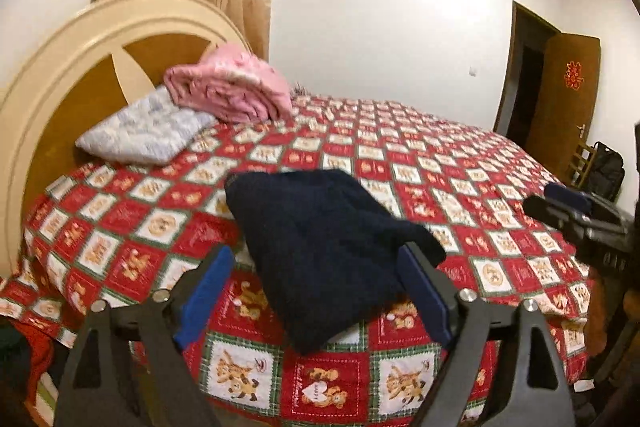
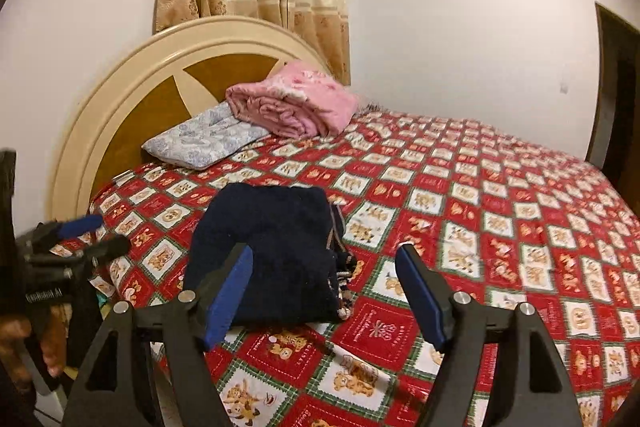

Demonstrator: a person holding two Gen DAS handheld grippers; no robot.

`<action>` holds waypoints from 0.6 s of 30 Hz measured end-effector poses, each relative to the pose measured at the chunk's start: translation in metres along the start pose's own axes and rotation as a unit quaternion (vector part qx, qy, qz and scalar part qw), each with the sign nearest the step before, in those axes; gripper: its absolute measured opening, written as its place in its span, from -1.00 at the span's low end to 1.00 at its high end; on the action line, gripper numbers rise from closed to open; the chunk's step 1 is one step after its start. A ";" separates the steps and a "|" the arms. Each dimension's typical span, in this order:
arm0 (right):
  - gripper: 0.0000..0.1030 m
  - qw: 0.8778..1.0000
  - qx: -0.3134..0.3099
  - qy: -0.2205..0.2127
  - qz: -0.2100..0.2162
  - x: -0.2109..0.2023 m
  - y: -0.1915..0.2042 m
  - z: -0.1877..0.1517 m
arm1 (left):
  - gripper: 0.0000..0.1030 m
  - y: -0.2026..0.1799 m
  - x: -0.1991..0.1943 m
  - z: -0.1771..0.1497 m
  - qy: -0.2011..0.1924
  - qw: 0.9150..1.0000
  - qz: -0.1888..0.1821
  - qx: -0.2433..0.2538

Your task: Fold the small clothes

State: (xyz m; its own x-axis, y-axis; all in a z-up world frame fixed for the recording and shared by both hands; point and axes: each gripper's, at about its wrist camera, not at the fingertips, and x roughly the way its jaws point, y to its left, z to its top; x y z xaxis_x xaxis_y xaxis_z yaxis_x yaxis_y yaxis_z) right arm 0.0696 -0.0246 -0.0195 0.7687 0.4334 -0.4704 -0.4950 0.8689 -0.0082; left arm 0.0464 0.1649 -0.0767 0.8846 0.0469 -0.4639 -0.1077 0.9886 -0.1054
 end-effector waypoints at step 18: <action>0.45 0.999 -0.002 -0.035 0.014 -0.038 0.016 0.002 | 0.88 -0.010 -0.026 0.005 -0.028 1.000 -0.005 0.004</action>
State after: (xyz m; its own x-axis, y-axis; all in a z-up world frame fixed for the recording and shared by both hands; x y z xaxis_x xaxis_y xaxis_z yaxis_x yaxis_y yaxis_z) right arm 0.0333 -0.0267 0.0003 0.7814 0.4726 -0.4076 -0.5175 0.8557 0.0002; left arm 0.0267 0.1549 -0.0590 0.9099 0.0449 -0.4123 -0.0956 0.9901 -0.1031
